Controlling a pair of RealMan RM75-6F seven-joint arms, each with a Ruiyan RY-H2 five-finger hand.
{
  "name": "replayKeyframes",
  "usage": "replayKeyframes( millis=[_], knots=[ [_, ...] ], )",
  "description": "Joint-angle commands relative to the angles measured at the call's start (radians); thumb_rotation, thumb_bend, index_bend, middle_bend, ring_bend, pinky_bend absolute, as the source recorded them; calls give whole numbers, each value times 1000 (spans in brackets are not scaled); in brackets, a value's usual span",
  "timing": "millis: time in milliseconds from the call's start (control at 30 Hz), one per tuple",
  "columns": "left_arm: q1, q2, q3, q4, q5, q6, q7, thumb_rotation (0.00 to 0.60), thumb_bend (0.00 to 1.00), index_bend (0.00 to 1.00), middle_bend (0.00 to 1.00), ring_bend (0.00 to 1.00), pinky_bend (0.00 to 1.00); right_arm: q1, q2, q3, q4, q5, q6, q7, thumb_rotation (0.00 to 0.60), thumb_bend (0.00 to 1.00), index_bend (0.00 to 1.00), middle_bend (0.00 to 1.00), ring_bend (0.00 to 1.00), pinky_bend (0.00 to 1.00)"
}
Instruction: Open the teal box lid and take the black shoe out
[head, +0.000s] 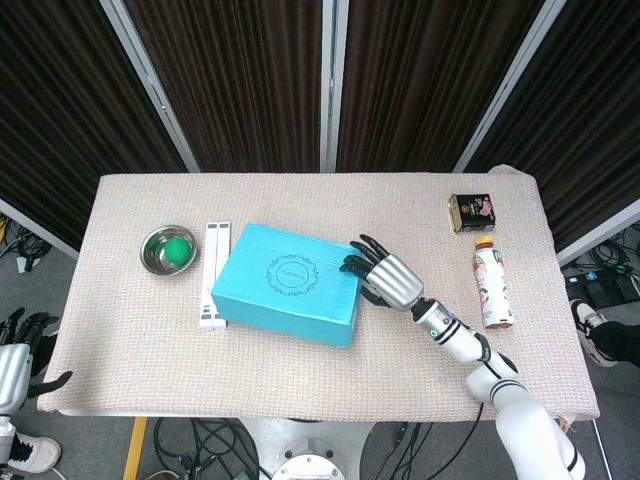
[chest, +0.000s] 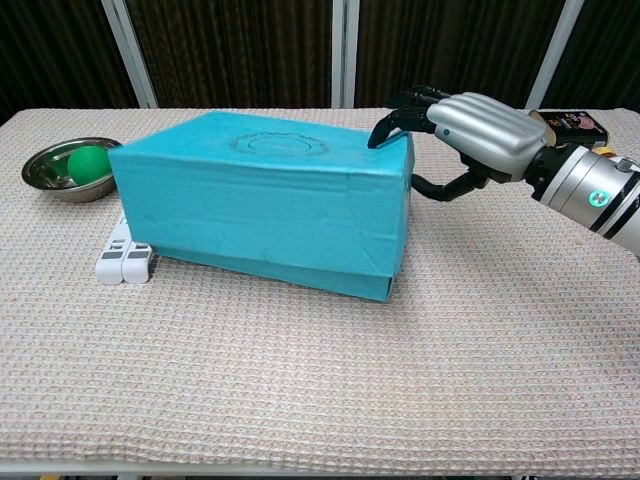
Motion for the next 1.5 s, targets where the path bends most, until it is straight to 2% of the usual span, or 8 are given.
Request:
replayKeyframes(
  millis=[33,333,500,867,1033,1200,1300,1500],
  knots=[
    [-1,0,0,-2,1,1,3,600,0,225,172,52,125,1,4,51,-88,84,-62,199,600,532,424,355,100,0],
    [-1,6,-1,-10,7,8,8,600,0,225,172,52,125,25,173,223,-518,317,-317,562,600,531,423,363,92,0],
    [0,10,-1,-15,10,13,10,600,0,225,172,52,125,31,287,340,-768,494,-510,667,600,505,333,357,72,0],
    [3,16,1,-16,15,20,7,600,0,224,172,52,125,92,321,498,-852,791,-744,575,600,350,52,100,0,0],
    [5,20,1,-15,18,24,5,600,0,225,172,52,125,117,289,523,-833,918,-661,380,600,167,0,0,0,0],
    [-11,35,-6,-17,36,20,13,600,0,225,172,52,126,108,238,532,-859,1100,-375,21,600,101,0,0,0,0],
    [-37,50,-14,-22,59,5,11,600,0,225,172,52,125,70,268,506,-924,1043,-260,-82,600,101,0,0,0,0],
    [-145,99,-47,-49,140,-76,-63,600,0,226,172,52,126,-66,421,433,-1118,824,-142,-99,600,102,0,0,0,0]
  ],
)
